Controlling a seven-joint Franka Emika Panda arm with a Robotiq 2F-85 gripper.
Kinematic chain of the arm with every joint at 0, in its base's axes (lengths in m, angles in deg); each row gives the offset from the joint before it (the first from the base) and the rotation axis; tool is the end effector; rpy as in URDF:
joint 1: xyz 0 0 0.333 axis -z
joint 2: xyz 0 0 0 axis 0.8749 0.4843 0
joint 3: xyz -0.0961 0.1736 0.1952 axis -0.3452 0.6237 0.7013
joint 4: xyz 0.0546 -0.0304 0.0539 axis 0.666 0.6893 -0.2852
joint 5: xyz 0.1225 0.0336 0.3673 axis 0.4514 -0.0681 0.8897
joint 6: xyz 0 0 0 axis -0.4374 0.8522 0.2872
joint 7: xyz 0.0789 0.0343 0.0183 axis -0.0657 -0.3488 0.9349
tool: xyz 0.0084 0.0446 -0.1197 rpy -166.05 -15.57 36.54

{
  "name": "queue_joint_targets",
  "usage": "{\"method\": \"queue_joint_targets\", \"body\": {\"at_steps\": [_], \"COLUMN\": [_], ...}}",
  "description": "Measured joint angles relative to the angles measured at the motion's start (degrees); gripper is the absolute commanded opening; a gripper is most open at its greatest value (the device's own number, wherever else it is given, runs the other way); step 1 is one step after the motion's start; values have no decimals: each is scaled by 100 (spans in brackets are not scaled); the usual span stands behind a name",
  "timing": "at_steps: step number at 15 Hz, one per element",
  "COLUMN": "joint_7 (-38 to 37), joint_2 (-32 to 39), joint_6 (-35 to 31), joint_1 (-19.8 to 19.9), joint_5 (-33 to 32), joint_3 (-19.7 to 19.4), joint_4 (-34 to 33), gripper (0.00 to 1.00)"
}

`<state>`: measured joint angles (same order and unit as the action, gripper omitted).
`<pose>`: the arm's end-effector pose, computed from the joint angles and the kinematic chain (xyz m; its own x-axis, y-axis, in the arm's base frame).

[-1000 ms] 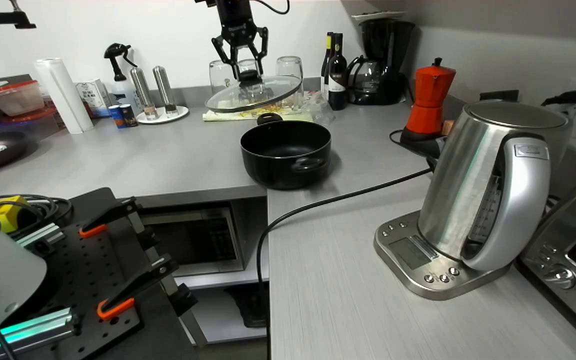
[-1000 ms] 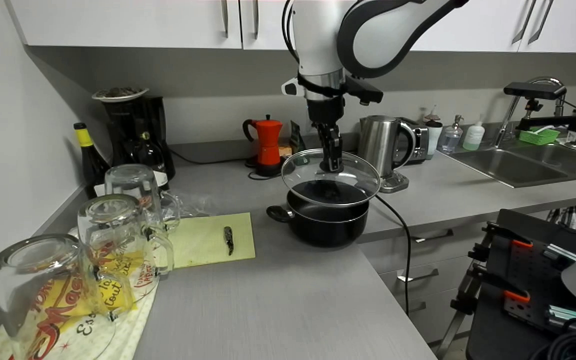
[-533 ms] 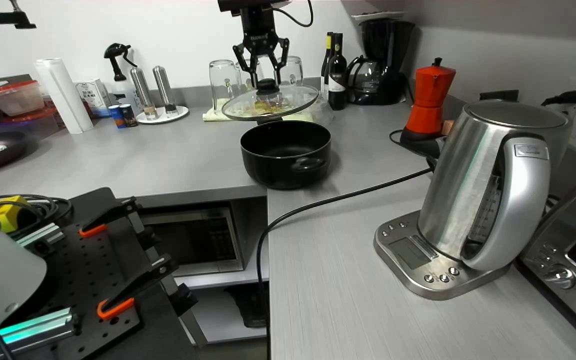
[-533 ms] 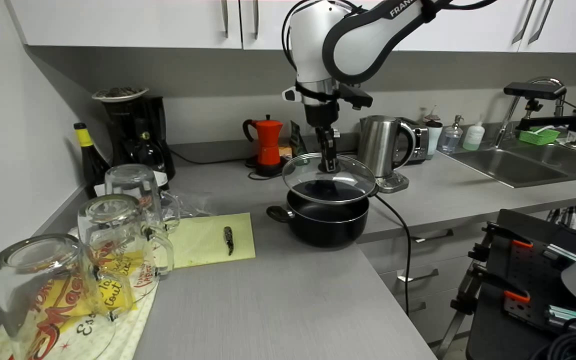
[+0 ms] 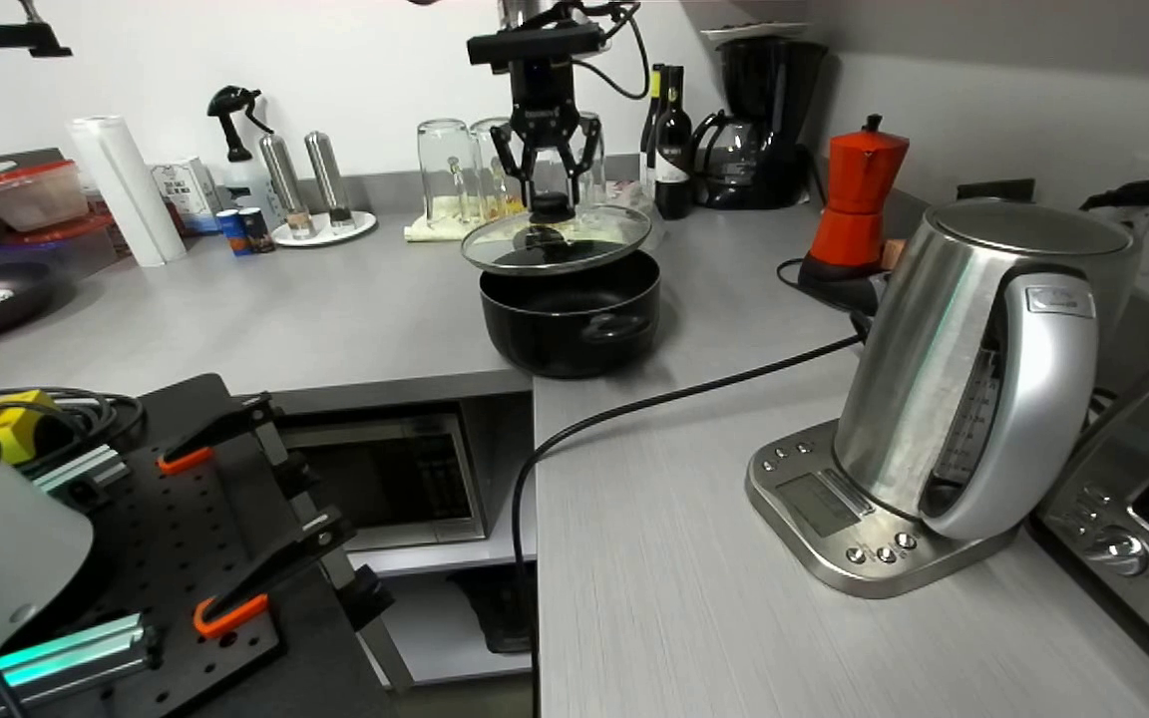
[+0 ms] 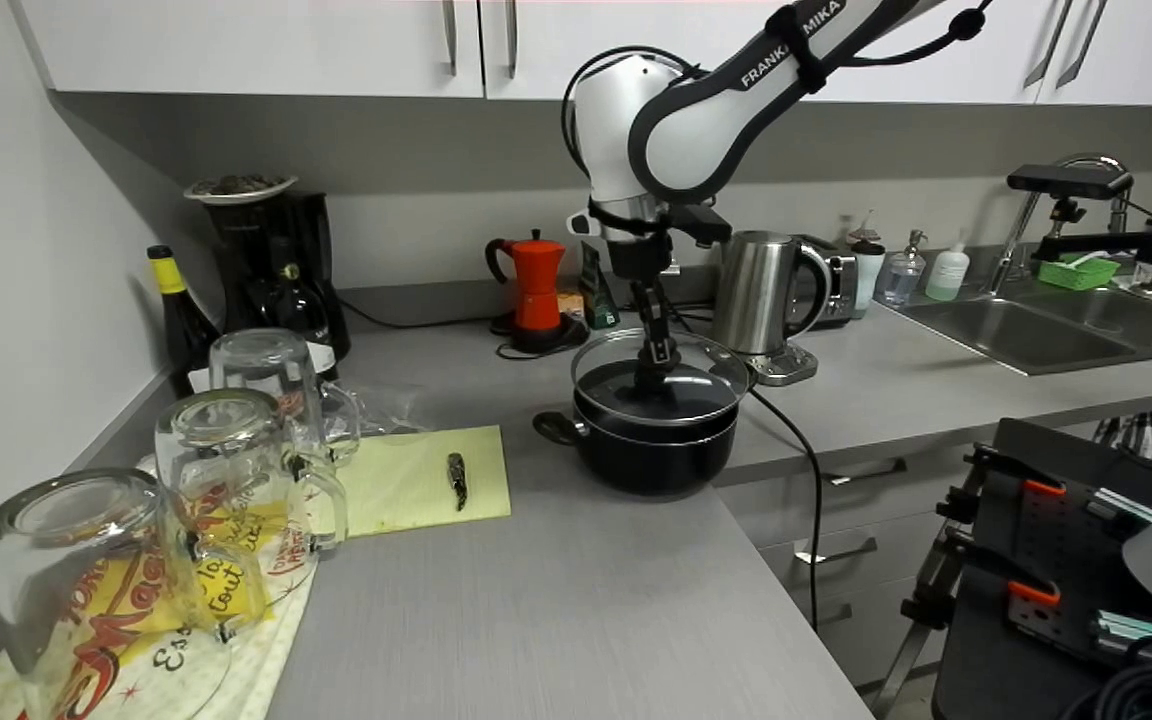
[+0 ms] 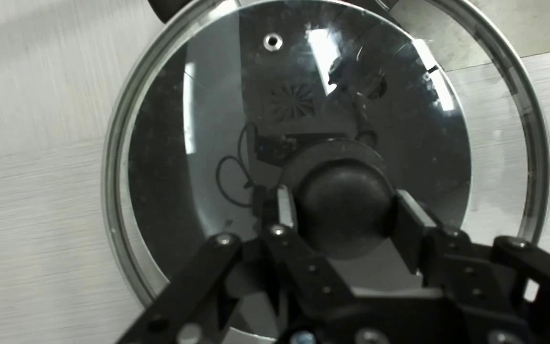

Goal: Put the lid on the pot

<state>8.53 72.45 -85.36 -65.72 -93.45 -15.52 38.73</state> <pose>0.5959 0.1137 0.2206 0.7170 0.6580 -0.2300 0.6861 -0.7245 0.0661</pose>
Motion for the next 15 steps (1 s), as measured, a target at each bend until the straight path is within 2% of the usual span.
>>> {"method": "queue_joint_targets", "body": {"at_steps": [15], "joint_7": [10], "joint_2": [465], "joint_6": [-11], "joint_1": [142], "joint_5": [73], "joint_3": [-30], "joint_4": [-219], "gripper": [25]}}
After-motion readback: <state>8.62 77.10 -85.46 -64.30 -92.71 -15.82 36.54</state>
